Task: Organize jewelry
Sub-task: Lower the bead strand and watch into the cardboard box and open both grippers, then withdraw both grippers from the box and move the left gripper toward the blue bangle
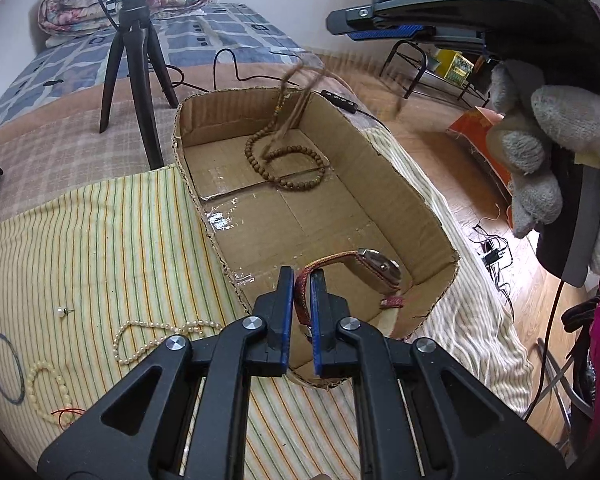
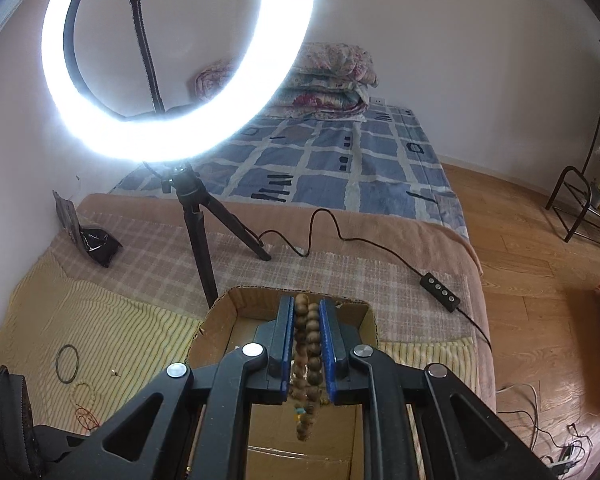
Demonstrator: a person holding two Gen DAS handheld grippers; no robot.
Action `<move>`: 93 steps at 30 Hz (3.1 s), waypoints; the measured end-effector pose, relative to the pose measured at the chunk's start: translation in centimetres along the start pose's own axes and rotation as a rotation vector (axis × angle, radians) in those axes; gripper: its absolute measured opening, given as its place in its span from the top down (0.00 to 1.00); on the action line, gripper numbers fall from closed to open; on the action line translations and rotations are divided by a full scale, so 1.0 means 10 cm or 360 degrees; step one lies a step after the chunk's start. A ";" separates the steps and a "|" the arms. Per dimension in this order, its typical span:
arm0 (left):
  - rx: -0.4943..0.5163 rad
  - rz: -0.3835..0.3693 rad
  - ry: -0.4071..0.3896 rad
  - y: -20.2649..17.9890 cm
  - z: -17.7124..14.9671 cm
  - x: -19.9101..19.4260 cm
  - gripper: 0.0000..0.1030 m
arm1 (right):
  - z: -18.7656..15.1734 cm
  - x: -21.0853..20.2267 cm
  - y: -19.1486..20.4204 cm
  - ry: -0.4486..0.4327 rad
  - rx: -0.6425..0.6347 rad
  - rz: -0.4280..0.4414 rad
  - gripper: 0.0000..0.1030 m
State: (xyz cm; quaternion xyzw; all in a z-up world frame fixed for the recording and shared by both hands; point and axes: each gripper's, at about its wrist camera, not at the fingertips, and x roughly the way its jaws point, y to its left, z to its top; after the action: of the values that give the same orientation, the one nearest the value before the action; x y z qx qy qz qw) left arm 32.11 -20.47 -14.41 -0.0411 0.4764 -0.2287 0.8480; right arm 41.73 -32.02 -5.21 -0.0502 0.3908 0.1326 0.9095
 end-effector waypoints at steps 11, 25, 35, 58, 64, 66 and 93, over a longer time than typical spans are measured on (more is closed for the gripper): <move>0.0015 -0.0008 0.0003 -0.01 0.00 -0.03 0.80 | -0.08 -0.02 0.05 0.0017 -0.0012 -0.0041 0.48; 0.0007 0.0040 -0.0061 0.04 -0.09 -0.46 0.80 | -0.12 -0.43 0.17 -0.0033 -0.0004 -0.0086 0.42; 0.0018 0.0107 -0.0146 0.17 -0.18 -0.98 0.80 | -0.14 -0.89 0.40 -0.0106 -0.0006 -0.0105 0.29; -0.0145 0.0379 -0.0336 1.14 -0.51 -1.92 0.34 | -0.58 -1.58 0.94 -0.0226 0.0010 -0.0146 0.00; -0.0206 0.0385 -0.0349 1.42 -0.64 -2.04 0.34 | -0.83 -1.61 1.11 -0.0232 0.0022 -0.0057 0.00; -0.0225 0.0387 -0.0343 1.51 -0.68 -2.07 0.34 | -0.92 -1.60 1.18 -0.0234 0.0020 -0.0040 0.00; -0.0348 0.0375 -0.0119 2.02 -0.88 -1.66 0.61 | -1.82 -0.75 1.79 0.0068 -0.0096 0.0238 0.14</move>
State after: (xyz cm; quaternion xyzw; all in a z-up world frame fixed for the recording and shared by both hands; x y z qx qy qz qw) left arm 24.57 5.96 -11.93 -0.0856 0.4682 -0.0728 0.8765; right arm 19.10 -19.84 -12.13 -0.0512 0.4087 0.2108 0.8865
